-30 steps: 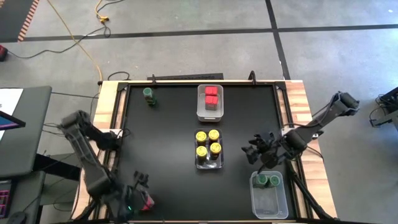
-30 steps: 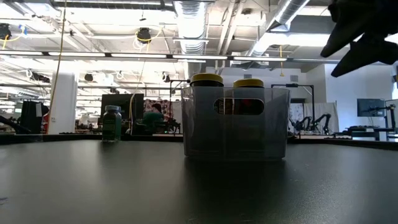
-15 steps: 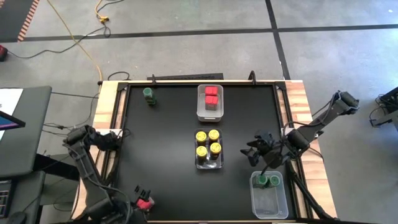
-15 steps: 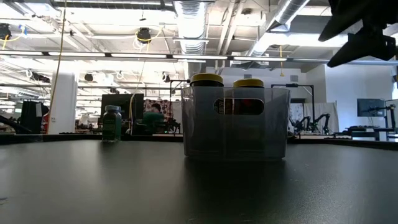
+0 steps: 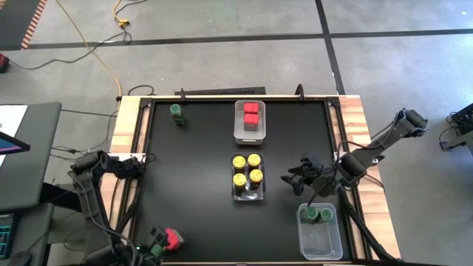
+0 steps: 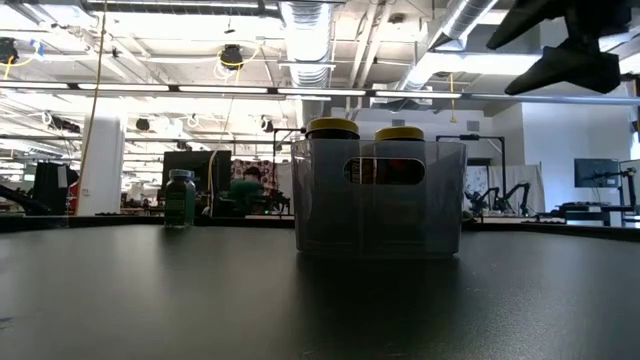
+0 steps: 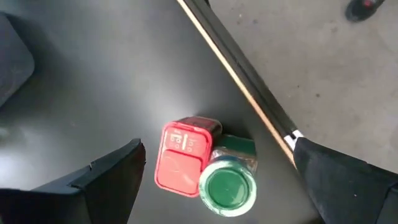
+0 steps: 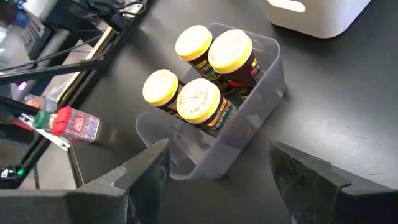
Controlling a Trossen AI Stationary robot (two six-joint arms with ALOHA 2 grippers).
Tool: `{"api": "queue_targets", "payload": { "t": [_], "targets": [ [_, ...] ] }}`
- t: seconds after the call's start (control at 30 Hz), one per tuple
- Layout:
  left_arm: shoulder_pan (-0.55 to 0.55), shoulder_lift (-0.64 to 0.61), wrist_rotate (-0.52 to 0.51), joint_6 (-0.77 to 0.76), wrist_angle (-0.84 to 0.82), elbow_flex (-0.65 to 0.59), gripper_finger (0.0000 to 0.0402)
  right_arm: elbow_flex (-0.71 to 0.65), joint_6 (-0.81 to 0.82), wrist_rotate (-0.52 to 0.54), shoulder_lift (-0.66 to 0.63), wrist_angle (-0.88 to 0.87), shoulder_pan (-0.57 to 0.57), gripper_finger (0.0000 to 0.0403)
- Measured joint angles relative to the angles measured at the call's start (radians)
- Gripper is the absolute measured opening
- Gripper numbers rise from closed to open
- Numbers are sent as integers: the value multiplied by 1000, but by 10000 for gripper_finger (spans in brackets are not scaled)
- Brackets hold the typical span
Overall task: Sort spices by type
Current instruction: Put the bottom green seasoning bottle into the transparent bin
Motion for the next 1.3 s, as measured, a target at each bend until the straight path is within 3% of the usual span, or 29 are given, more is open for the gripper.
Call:
{"api": "queue_targets", "payload": {
  "t": [0.5,1.3],
  "targets": [
    [-57,-1,4,-58,88,-162,391,0,11,0,9,68,-4,295],
    [-66,1,49,-57,159,-271,391,0,27,1,9,110,-4,295]
  ]
}}
